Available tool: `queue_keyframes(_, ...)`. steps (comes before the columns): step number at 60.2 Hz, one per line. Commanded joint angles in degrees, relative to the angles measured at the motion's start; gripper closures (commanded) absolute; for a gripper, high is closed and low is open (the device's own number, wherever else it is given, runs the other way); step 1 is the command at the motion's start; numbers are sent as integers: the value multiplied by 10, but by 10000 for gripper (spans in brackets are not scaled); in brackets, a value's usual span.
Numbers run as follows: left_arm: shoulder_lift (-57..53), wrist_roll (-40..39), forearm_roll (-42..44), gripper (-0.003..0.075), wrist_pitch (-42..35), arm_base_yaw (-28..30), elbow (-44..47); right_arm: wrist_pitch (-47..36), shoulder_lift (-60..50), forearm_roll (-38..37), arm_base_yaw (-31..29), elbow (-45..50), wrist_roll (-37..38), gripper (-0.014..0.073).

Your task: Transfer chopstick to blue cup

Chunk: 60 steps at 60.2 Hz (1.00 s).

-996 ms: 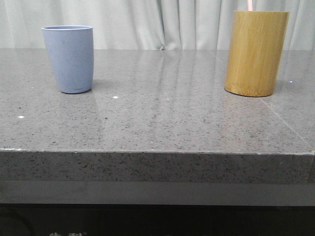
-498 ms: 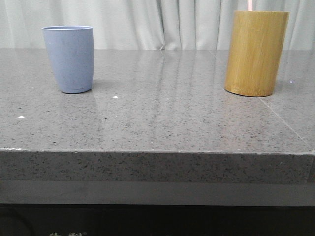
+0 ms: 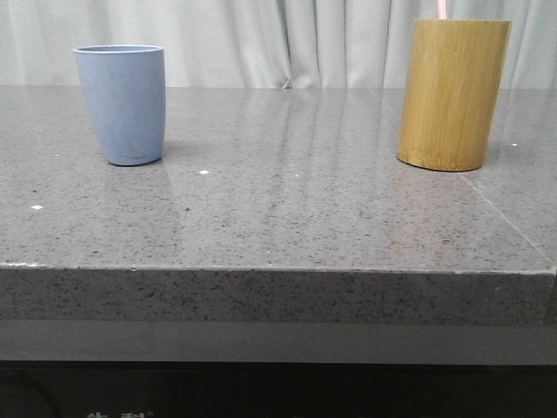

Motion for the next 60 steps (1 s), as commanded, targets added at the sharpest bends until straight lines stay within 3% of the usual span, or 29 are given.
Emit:
queue_keyframes(1,-13,-4,3,739,-79,1,5,-74,-12,-1,-4,-3,-2,662)
queue_keyframes(13,-13,-4,3,739,-139,1,-33,-91,-12,32,-4,-58,-2,661)
queue_keyframes(24,21,-4,3,739,-43,1,-161,-55,16,34,-4,-164,-2,652)
queue_keyframes(33,127,-4,5,739,59,1,-257,3,109,34,-4,-256,-2,652)
queue_keyframes(45,267,3,19,739,55,1,-313,2,229,30,-4,-316,-2,652)
queue_keyframes(60,324,3,19,739,42,1,-320,-12,255,30,-4,-320,-2,652)
